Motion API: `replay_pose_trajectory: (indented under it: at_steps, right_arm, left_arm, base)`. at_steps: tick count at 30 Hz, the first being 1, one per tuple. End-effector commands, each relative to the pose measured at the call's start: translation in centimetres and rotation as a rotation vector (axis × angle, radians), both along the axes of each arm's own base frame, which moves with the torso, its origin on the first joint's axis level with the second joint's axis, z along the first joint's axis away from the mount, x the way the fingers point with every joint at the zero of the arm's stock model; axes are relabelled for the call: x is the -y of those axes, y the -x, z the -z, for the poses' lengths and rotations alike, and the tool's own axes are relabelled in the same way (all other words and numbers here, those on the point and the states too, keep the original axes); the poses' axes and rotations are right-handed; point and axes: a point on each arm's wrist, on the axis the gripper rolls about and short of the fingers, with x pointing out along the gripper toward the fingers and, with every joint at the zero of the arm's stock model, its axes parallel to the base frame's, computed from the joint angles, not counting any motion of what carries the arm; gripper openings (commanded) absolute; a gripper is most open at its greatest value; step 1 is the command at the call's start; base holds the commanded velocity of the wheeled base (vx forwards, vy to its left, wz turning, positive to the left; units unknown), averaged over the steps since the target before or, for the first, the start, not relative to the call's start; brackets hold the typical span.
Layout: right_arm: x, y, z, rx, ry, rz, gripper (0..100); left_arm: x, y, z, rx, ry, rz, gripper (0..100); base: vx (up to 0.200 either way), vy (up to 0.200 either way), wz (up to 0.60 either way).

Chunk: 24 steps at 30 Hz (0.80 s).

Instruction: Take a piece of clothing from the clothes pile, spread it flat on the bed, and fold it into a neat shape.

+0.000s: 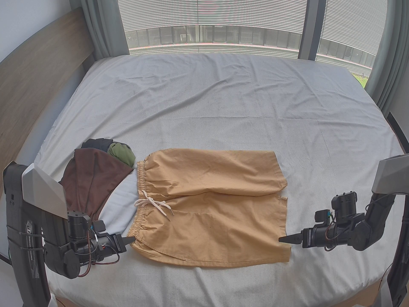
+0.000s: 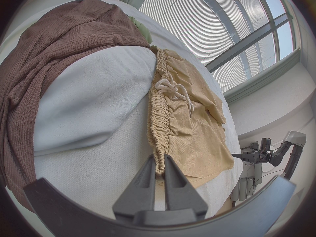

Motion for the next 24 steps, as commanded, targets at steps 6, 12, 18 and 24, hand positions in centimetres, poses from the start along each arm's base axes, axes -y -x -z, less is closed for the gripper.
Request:
replay_pose_trajectory:
  at_steps: [6,12,18,24]
  right_arm:
    - [-1.3,2.5,3.6,-0.050,0.018,-0.078,100]
    - [-1.6,3.3,4.1,-0.056,0.018,-0.099,100]
    - [-1.7,3.1,4.6,-0.026,0.014,-0.099,0]
    - [-1.7,3.1,4.9,-0.024,0.014,-0.101,0]
  left_arm:
    - [0.0,-0.1,-0.1,0.007,0.000,0.002,0]
    - [0.0,-0.1,0.0,0.006,0.000,0.002,0]
    - [0.0,-0.1,-0.1,0.008,0.000,0.004,0]
    - [0.0,-0.1,-0.1,0.008,0.000,0.004,0]
  base:
    - [0.000,0.000,0.00]
    - [0.000,0.000,0.00]
    - [0.000,0.000,0.00]
    - [0.000,0.000,0.00]
